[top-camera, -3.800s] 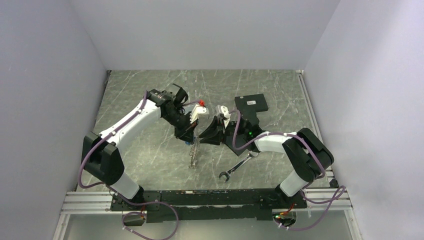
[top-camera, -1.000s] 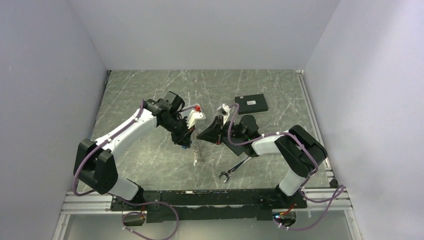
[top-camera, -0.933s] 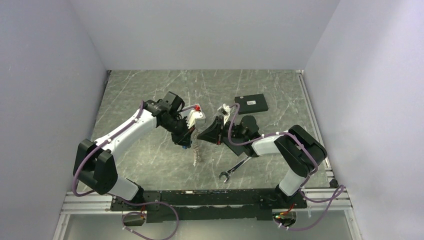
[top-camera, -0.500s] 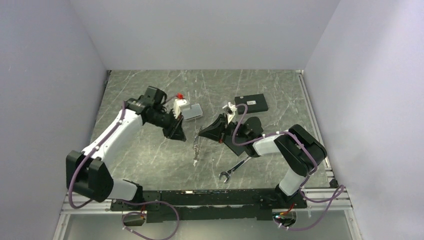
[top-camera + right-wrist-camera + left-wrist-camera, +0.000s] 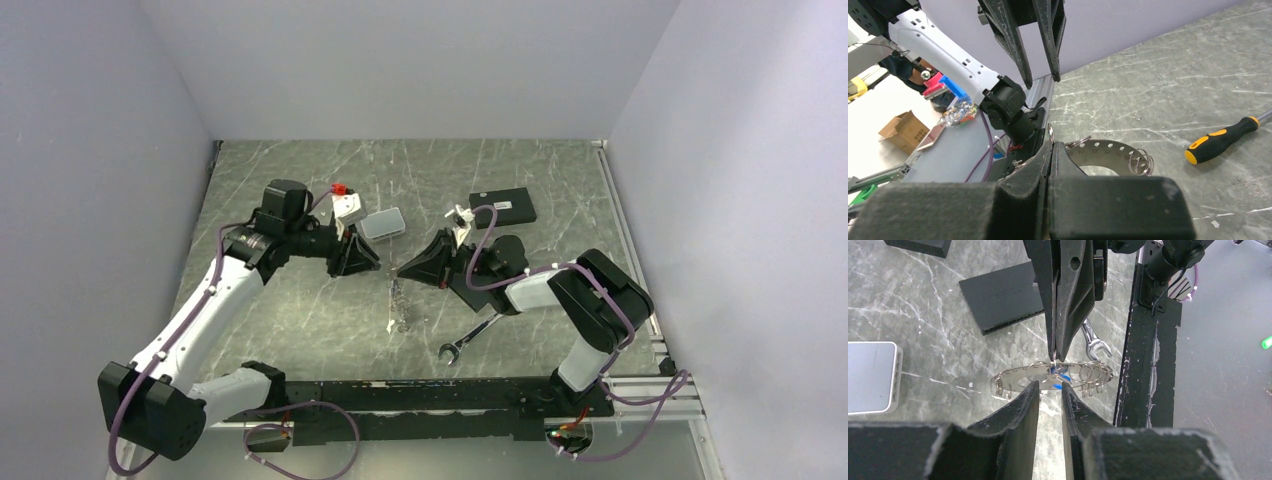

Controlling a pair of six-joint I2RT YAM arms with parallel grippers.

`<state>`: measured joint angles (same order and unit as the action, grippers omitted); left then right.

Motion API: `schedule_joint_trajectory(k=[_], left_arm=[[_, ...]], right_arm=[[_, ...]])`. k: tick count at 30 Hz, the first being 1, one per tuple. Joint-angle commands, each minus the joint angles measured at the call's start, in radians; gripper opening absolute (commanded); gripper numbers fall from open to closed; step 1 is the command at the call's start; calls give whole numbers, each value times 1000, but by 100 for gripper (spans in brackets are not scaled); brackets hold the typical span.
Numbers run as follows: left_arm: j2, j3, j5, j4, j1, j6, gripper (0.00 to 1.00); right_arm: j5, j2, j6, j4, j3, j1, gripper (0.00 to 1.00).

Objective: Remove the keys from the keyring
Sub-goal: Remove the key from the keyring.

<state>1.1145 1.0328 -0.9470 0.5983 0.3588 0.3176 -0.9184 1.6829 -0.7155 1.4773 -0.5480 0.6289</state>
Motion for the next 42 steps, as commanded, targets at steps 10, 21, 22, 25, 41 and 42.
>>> schedule_joint_trajectory(k=[10,21,22,25,41,42], left_arm=[[15,-72,-36,-139,92,-88,27],[30,-113,35,-223,114,-170,20],[28,-115,39,-226,114,-177,18],[24,-120,47,-238,114,-195,13],[-42,-197,11,-293,65,-308,27],[-36,-198,-4,-308,64,-311,27]], right_arm=[[-22,3,-48,236,-10,4,0],[-26,0,-45,235,-9,9,0],[-27,1,-47,236,-9,11,0],[-25,3,-46,236,-7,12,0],[-6,-1,-63,235,-4,9,0],[-7,1,-64,235,-4,9,0]])
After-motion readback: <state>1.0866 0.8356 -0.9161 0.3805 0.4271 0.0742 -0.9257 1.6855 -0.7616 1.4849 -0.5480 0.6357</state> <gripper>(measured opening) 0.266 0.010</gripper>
